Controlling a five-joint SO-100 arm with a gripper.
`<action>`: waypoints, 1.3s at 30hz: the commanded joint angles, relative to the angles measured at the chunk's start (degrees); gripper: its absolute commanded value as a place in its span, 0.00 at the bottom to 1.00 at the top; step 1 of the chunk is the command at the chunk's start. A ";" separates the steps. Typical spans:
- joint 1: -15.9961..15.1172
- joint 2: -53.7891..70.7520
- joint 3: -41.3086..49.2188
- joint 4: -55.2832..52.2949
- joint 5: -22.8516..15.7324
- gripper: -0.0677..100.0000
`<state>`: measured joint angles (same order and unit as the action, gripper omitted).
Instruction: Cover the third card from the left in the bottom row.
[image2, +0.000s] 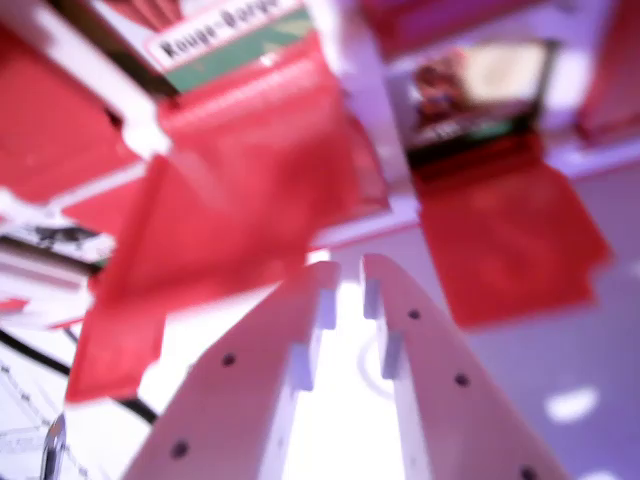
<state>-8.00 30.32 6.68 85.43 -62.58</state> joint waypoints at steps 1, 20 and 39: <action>-0.53 14.68 1.14 1.14 -0.53 0.02; -3.52 53.96 31.38 2.37 -7.38 0.02; -2.90 95.98 69.35 -10.81 -22.24 0.02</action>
<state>-11.16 118.04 74.88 76.64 -83.06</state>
